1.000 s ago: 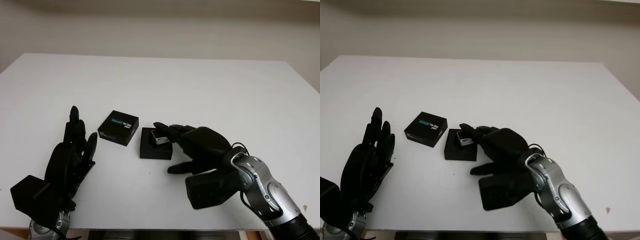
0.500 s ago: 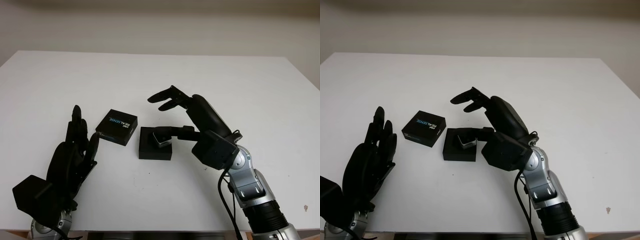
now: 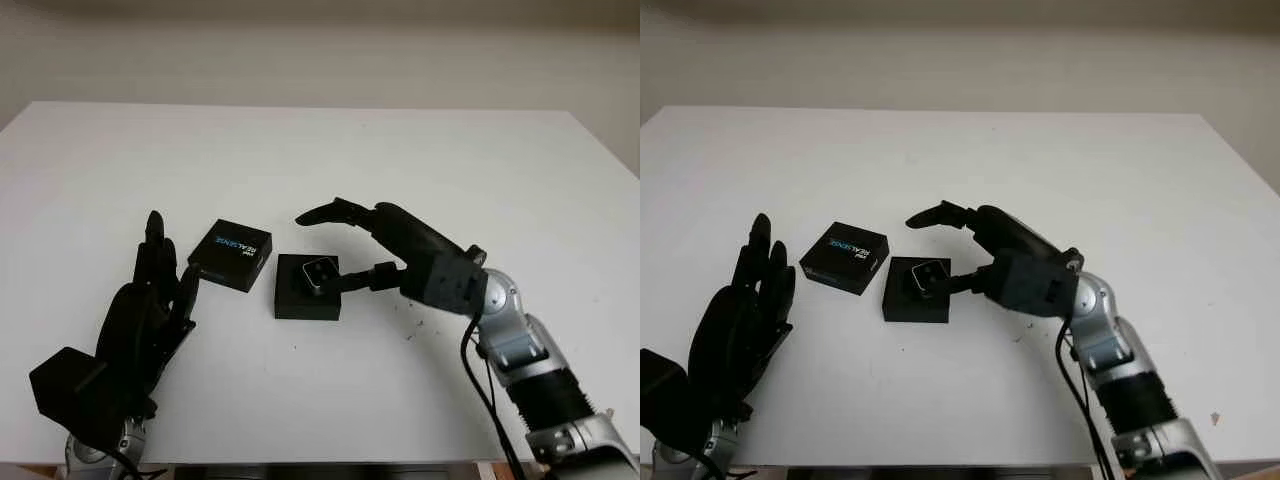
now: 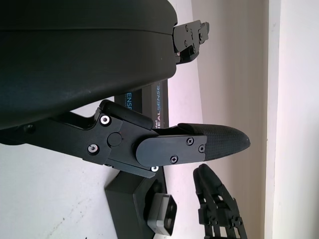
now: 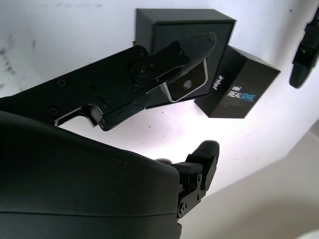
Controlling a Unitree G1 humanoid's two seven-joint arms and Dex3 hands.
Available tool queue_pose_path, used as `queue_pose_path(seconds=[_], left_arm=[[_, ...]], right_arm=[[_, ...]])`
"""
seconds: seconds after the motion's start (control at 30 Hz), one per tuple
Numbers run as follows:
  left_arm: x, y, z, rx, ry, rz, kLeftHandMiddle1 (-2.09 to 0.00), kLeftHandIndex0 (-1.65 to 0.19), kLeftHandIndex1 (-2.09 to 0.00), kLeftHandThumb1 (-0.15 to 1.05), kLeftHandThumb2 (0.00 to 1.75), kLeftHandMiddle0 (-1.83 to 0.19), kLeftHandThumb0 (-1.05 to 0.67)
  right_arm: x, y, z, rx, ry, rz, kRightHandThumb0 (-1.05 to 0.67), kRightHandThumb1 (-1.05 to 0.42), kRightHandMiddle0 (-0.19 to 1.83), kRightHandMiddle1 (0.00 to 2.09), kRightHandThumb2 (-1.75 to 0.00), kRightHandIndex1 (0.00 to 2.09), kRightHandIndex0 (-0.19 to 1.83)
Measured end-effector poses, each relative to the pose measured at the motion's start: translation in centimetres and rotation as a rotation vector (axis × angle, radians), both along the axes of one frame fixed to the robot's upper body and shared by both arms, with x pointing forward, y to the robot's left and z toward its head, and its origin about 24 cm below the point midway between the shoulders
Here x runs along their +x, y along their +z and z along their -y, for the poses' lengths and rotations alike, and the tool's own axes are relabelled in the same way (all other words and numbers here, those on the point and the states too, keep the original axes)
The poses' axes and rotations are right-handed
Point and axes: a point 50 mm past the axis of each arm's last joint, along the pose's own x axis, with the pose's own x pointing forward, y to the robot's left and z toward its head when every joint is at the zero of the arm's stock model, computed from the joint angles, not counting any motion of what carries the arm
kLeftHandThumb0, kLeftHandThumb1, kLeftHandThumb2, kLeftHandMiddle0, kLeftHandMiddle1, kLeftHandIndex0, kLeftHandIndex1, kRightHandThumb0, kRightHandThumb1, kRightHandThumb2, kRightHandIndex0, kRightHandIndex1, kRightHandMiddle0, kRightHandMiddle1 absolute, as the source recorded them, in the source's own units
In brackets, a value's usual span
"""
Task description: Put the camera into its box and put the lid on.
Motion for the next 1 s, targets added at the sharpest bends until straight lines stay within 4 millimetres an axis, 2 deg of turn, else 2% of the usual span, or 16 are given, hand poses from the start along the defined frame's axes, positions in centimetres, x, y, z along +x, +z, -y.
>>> queue_pose_path(seconds=[0.3,0.43,0.73,0.77,0.9,1.0], left_arm=[[0.0,0.0,0.0,0.011,0.005,-0.002,0.0,0.19,0.0,1.05,0.47,0.19,-0.77],[0.0,0.0,0.0,0.013,0.005,-0.003,0.0,0.19,0.0,1.05,0.47,0.19,-0.77],[-0.1,-0.1,0.0,0.012,0.003,-0.005,0.0,0.19,0.0,1.05,0.46,0.19,-0.77],[-0.1,-0.1,0.0,0.012,0.002,-0.005,0.0,0.19,0.0,1.05,0.46,0.19,-0.77],[-0.1,-0.1,0.0,0.013,0.001,-0.005,0.0,0.19,0.0,1.05,0.46,0.19,-0.77],[-0.1,-0.1,-0.1,0.013,0.001,-0.006,0.0,0.19,0.0,1.05,0.46,0.19,-0.78]], right_arm=[[0.4,0.2,0.7,-0.069,0.024,-0.015,-0.68,-0.84,0.27,0.21,-0.05,0.08,0.04],[0.4,0.1,0.5,-0.038,0.012,0.027,-0.59,-0.84,0.41,0.26,-0.05,0.11,0.13],[0.3,-1.9,0.3,0.018,-0.021,0.003,-0.51,-0.84,0.52,0.37,-0.05,0.13,0.23],[0.3,-2.0,0.3,0.025,-0.024,0.006,-0.51,-0.84,0.53,0.4,-0.05,0.14,0.25],[0.2,-2.4,0.0,0.052,-0.026,0.013,-0.5,-0.84,0.38,0.73,-0.05,0.1,0.29],[0.1,-2.9,0.0,0.059,-0.02,0.0,-0.51,-0.84,0.34,0.84,-0.06,0.09,0.29]])
